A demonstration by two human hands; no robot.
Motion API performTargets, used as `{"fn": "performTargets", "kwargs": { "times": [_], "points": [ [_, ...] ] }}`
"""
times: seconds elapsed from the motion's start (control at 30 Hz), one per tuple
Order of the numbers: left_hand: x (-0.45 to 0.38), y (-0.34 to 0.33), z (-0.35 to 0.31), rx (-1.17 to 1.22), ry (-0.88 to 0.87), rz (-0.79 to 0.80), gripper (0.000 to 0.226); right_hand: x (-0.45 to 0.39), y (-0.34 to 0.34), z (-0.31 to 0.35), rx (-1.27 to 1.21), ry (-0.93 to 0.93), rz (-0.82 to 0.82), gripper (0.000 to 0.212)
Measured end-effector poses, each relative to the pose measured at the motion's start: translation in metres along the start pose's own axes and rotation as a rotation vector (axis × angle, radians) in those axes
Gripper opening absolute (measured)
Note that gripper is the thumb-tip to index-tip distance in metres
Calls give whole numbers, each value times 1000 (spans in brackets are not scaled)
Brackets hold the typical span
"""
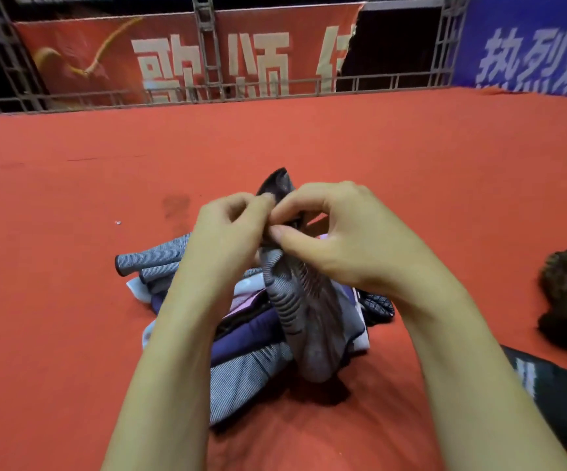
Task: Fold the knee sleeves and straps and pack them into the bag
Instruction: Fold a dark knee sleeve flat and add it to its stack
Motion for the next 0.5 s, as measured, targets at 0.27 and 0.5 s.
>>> {"fn": "performTargets", "kwargs": {
  "times": [0.27, 0.5],
  "points": [
    [-2, 2, 0, 65, -95, -26, 23, 3, 5, -44, 73, -301, -116, 23],
    [-4, -23, 22, 746, 253, 114, 7, 13, 0, -74, 48, -510, -100, 17]
  ]
}}
Point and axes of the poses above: each hand's wrist, its own x-axis away from the middle knuckle, its own y-axis out of the back of the hand, z = x × y, the point moved 9 cm from there along -x, towards the middle knuckle, and after that the axes turned 14 degrees about x, right-handed, at the moved point
